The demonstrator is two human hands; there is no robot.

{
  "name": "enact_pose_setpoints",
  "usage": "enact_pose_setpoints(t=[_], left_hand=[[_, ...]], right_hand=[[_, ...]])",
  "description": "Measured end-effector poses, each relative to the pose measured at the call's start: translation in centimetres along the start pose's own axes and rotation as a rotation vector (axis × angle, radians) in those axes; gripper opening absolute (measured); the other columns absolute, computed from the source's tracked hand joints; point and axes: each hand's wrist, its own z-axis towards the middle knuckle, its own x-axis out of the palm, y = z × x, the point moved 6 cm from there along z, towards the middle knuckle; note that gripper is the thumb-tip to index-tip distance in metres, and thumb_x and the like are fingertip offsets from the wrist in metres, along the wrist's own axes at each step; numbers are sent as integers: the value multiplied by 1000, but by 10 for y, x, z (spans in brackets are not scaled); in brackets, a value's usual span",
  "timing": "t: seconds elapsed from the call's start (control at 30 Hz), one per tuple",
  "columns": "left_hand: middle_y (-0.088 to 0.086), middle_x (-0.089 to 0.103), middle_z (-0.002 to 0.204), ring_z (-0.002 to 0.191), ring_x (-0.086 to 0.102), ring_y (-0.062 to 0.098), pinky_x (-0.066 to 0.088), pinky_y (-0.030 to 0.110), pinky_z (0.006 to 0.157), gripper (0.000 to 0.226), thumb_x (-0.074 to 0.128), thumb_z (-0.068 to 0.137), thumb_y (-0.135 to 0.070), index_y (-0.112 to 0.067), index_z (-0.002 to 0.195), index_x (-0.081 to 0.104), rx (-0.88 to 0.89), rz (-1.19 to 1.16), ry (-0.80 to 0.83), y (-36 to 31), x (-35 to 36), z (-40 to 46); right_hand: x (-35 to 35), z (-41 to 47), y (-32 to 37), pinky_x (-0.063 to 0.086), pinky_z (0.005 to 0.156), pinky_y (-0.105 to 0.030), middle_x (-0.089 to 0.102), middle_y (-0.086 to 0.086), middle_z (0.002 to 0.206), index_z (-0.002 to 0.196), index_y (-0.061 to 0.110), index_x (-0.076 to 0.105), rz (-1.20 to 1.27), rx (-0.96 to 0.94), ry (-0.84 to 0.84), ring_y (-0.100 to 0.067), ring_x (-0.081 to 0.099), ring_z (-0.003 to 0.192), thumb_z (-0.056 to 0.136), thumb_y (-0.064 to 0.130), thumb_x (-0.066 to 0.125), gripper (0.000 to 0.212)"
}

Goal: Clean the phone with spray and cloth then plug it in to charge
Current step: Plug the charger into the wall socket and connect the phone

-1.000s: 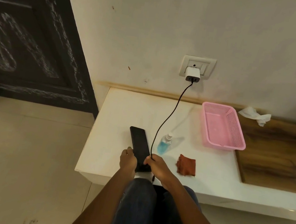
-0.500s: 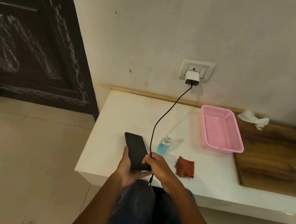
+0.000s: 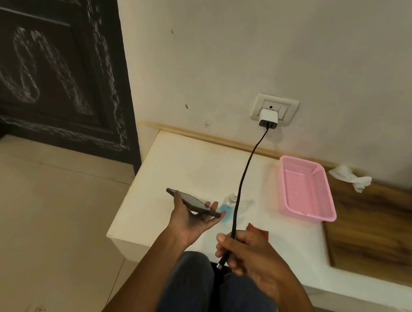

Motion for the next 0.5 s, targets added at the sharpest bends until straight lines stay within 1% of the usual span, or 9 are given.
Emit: enact_pose_setpoints(t=[0.1, 0.17, 0.2, 0.27, 0.33, 0.37, 0.43, 0.47, 0.5], left_hand=[[24, 46, 122, 112, 55, 37, 47, 61, 82, 62, 45, 89, -60, -10, 125, 39, -32, -49, -1, 2, 12, -6], [24, 46, 121, 106, 57, 36, 48, 61, 77, 62, 48, 88, -61, -10, 122, 38, -30, -54, -10, 3, 18, -9], [24, 45, 123, 103, 58, 36, 48, 60, 75, 62, 48, 88, -61, -10, 123, 36, -22, -52, -17, 3, 20, -11], [26, 44, 126, 102, 58, 36, 49, 60, 76, 64, 48, 89, -59, -10, 127, 33, -6, -42, -31, 5, 24, -12], [25, 45, 120, 103, 56, 36, 50, 59, 78, 64, 46, 90, -59, -9, 128, 33, 10, -27, -37, 6, 29, -14], [24, 46, 115, 101, 56, 36, 50, 58, 76, 63, 44, 91, -59, -8, 127, 33, 20, -16, -39, 7, 32, -16], [23, 49, 107, 94, 59, 36, 52, 53, 64, 64, 42, 91, -60, -6, 125, 35, 33, 25, -53, 10, 37, -20], [22, 50, 104, 93, 59, 36, 52, 50, 58, 64, 42, 91, -61, -5, 122, 37, 35, 52, -67, 11, 39, -22], [22, 51, 102, 97, 59, 36, 52, 48, 55, 64, 41, 91, -62, -4, 118, 40, 37, 73, -77, 11, 41, -23]], right_hand=[[-4, -7, -2, 55, 62, -25, 73, -17, 89, 91, 0, 70, 77, -20, 34, -24, 71, 73, 68, 22, 77, 34], [-11, -11, 2, 58, 70, -27, 74, -16, 90, 95, 0, 70, 117, -81, -20, -27, 72, 83, 70, 11, 77, 28], [-15, -12, 7, 57, 69, -24, 75, -13, 88, 94, 1, 71, 101, -137, -72, -25, 72, 82, 73, 5, 75, 22], [-22, -14, 20, 54, 61, -15, 76, -6, 79, 91, 4, 72, 51, -259, -194, -16, 73, 74, 78, -2, 70, 15], [-25, -15, 34, 50, 53, -9, 74, 9, 68, 84, 15, 73, -17, -378, -291, -4, 69, 63, 79, 0, 70, 16], [-26, -16, 42, 48, 52, -8, 72, 15, 64, 80, 22, 72, -66, -434, -335, 0, 66, 59, 79, 3, 71, 19], [-25, -16, 54, 48, 53, -6, 71, 21, 66, 76, 30, 71, -94, -527, -375, 2, 64, 57, 78, 6, 72, 24], [-25, -16, 58, 48, 54, -6, 72, 21, 69, 77, 28, 71, -71, -564, -371, 1, 66, 60, 78, 4, 71, 25], [-24, -15, 62, 49, 57, -6, 72, 21, 72, 77, 27, 71, -59, -592, -370, 0, 68, 65, 79, 2, 71, 25]])
